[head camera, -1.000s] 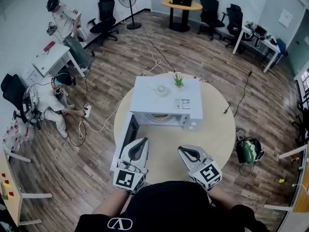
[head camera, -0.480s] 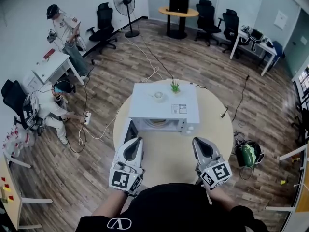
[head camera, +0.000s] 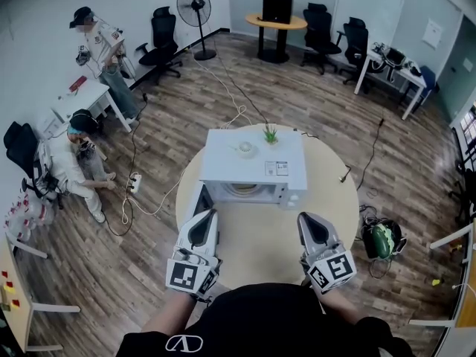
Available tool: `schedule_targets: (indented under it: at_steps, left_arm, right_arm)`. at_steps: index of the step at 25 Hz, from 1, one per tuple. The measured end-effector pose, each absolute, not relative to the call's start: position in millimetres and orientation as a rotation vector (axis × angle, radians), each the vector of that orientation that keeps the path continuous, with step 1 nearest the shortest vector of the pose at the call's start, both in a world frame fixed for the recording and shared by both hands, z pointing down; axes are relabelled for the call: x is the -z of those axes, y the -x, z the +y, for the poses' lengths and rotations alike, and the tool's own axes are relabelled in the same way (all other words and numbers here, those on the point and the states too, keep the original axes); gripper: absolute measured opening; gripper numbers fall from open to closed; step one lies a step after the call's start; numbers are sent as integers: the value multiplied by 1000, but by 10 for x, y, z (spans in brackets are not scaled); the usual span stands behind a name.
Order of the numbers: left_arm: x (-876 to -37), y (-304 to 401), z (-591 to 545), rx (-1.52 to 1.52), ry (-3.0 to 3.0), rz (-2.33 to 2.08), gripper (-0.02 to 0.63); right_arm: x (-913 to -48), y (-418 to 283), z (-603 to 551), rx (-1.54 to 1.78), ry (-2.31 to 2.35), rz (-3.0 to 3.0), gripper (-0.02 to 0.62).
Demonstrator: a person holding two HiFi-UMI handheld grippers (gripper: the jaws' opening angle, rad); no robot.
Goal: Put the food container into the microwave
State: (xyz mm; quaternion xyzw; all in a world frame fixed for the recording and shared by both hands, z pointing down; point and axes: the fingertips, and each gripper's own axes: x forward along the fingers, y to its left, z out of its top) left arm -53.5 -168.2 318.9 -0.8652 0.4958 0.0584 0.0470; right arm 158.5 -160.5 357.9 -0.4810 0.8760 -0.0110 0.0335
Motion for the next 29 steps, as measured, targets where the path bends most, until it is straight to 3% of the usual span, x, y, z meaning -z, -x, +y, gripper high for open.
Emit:
schedule_targets:
  at_steps: [29]
  left_arm:
    - [-3169,411,-1780,-120,2654,1520,0]
  right_arm:
    - [-3554,-1652,-1716,-5,1453,2717,9]
